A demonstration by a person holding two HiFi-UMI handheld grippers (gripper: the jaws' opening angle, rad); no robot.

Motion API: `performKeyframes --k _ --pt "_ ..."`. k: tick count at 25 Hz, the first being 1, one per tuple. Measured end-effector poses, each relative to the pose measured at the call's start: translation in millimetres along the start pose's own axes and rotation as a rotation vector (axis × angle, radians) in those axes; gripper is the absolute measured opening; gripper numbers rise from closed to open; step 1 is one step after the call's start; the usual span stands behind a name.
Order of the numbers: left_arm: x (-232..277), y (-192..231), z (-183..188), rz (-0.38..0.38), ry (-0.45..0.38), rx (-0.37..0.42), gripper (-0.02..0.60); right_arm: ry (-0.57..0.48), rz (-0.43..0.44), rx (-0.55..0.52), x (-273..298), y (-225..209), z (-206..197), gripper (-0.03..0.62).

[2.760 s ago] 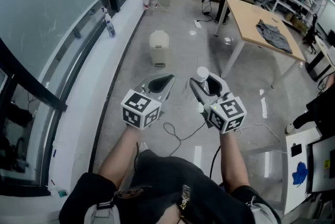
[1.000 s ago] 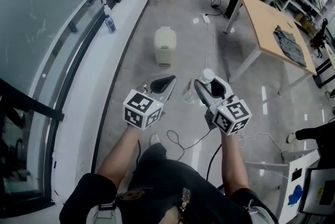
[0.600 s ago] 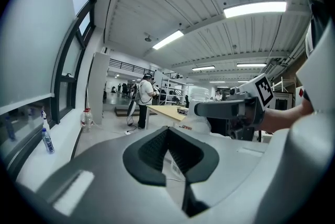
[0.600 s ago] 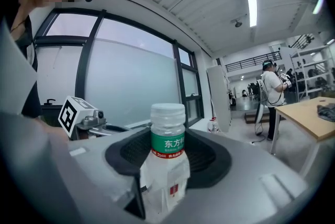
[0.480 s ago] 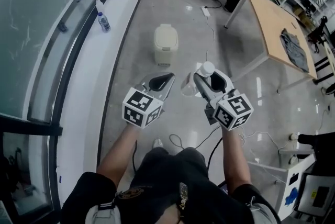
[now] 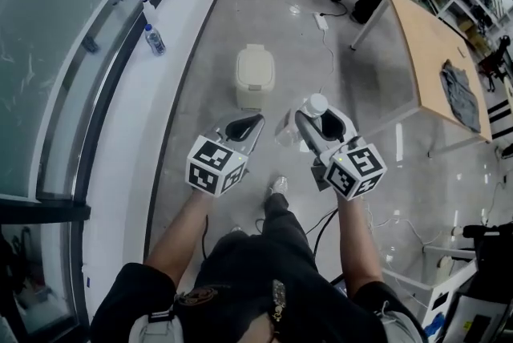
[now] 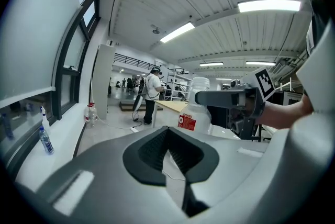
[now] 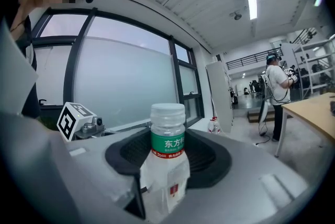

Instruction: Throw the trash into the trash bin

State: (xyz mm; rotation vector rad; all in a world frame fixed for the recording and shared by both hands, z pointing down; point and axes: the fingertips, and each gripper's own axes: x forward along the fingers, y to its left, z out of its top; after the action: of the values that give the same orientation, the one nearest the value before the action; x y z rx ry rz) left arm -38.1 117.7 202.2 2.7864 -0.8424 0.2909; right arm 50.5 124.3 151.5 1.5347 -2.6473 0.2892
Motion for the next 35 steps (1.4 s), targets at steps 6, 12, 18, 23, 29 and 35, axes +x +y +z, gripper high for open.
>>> performKeyframes --k 6,12,18,23,29,35 --pt "68.8 37.2 9.4 0.074 0.046 0.006 0.003 -0.009 0.073 0.034 47.2 -74.8 5.5 0.199" --pt "159.0 69.5 9.4 0.120 0.111 -0.002 0.003 0.014 0.133 0.091 93.2 -166.3 -6.2 0.198" --pt "202.5 112.6 -30.5 0.203 0.217 -0.037 0.003 0.058 0.156 0.185 136.4 -224.4 -45.4 0.198" --pt "233.8 159.4 -87.3 0.247 0.286 -0.073 0.003 0.106 0.141 0.232 173.7 -254.8 -88.5 0.198" --pt "277.4 230.4 -190.8 0.265 0.359 -0.141 0.003 0.131 0.120 0.238 234.5 -269.6 -154.5 0.198" --pt "333.6 286.7 -287.5 0.226 0.404 -0.197 0.003 0.139 0.051 0.215 291.3 -286.0 -215.9 0.198"
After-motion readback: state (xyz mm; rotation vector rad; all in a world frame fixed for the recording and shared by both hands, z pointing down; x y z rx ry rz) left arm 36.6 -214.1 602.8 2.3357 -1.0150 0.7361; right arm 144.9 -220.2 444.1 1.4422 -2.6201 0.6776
